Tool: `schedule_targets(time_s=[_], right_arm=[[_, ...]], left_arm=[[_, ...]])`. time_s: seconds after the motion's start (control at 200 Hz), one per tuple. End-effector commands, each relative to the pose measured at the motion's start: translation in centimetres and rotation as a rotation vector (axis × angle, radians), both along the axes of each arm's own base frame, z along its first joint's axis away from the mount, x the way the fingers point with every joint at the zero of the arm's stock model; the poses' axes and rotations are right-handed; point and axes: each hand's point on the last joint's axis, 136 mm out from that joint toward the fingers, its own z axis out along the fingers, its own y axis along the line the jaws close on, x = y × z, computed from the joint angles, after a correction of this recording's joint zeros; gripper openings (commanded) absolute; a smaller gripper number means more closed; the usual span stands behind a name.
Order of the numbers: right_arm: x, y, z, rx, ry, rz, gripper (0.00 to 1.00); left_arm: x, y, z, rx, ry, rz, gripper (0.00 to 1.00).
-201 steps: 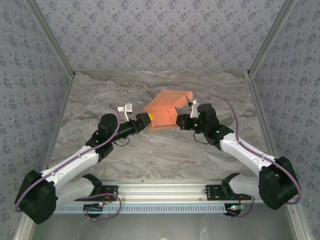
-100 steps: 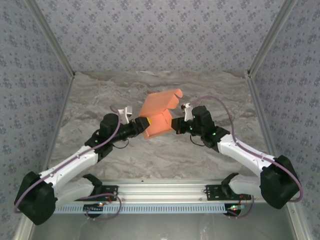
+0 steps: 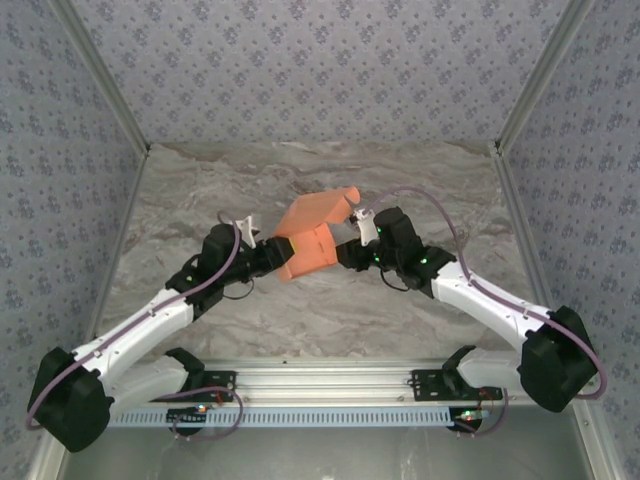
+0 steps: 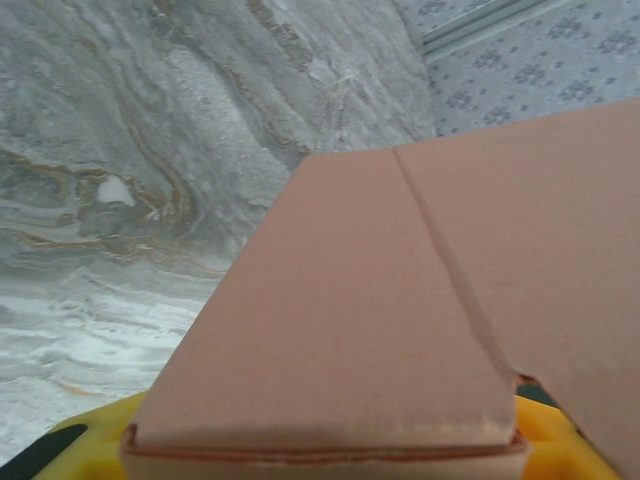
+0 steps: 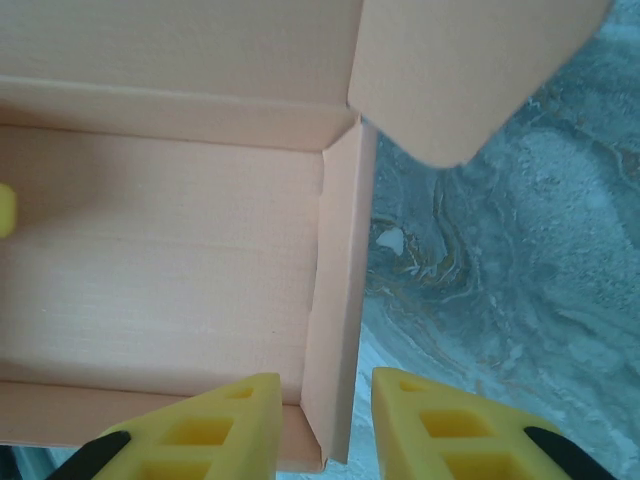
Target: Fold the paper box
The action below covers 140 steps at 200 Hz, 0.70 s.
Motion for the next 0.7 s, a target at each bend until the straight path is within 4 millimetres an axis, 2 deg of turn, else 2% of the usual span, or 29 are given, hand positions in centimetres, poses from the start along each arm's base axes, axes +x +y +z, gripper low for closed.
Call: schedule_targets(time_s=[0.0, 0.1, 0.21, 0.305, 0.435, 0.695], right_arm=[[-1.0, -0.2, 0.1, -0.088, -0.004, 0.072, 0.34], [-1.2, 0.0, 0.4, -0.117, -0.036, 0.104, 0.32], [-2.2, 1.2, 0.9, -0.155, -0.103, 0.191, 0.32], [-2.9, 2.0, 0.4, -0.159, -0.090, 0.271, 0.38], [-1.2, 1.5, -0.8, -0.164, 0.041, 0.219, 0.38], [1.5, 1.6, -2.1, -0.164, 0.091, 0.117, 0.32]], left_arm=[[0.4, 0.3, 1.3, 0.026, -0.040, 0.008, 0.40], [0.4, 0.2, 1.1, 0.025, -0.025, 0.011, 0.40], [0.4, 0.3, 1.0, 0.029, -0.005, 0.017, 0.40], [0.4, 0.1, 1.0, 0.034, 0.011, 0.009, 0.40], [0.1, -0.6, 0.9, 0.019, 0.027, -0.029, 0.41], [-0.4, -1.1, 0.9, -0.005, 0.039, -0.065, 0.42]])
